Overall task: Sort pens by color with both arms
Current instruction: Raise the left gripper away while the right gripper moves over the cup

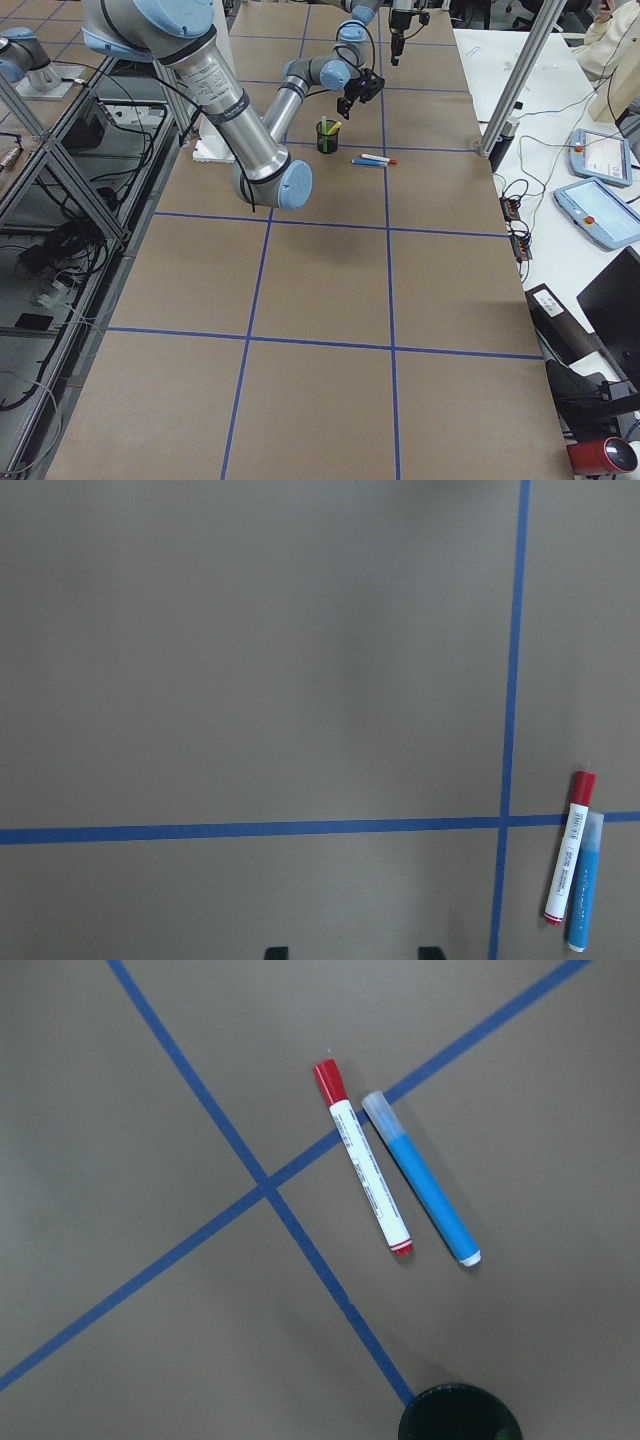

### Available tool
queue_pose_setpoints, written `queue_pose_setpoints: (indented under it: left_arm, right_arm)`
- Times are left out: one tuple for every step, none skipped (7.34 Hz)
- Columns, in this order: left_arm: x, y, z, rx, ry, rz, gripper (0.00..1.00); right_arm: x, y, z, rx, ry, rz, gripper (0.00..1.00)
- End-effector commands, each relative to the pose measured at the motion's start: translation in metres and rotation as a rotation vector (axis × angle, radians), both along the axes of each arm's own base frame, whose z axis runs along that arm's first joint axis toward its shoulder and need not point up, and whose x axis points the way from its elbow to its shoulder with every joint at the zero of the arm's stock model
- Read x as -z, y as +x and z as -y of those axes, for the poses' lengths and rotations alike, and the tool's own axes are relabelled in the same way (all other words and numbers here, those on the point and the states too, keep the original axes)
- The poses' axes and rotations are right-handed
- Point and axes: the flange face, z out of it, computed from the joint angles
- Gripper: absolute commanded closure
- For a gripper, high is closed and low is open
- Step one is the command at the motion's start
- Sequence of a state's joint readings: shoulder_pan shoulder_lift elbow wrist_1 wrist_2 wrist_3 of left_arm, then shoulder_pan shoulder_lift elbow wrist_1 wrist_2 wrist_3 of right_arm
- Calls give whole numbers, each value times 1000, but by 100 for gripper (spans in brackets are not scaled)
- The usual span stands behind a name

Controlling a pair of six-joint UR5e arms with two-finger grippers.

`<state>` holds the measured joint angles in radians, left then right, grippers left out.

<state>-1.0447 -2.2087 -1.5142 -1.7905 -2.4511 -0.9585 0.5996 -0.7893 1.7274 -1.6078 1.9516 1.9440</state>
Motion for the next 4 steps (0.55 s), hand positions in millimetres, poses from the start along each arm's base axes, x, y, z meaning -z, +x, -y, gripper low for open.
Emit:
queue_pose_setpoints:
  left_arm:
    - [-16, -22, 0, -10, 68, 12, 47]
    - [-16, -25, 1, -7, 76, 14, 47]
    - [-23, -34, -3, 16, 93, 31, 32]
    - [-38, -46, -18, 7, 148, 51, 0]
  right_arm:
    - [-4, -11, -14, -82, -158, -28, 3]
    - [-1, -10, -27, -99, -212, -49, 4]
    - [4, -8, -41, -114, -258, -62, 4]
    - [10, -10, -49, -144, -310, -54, 4]
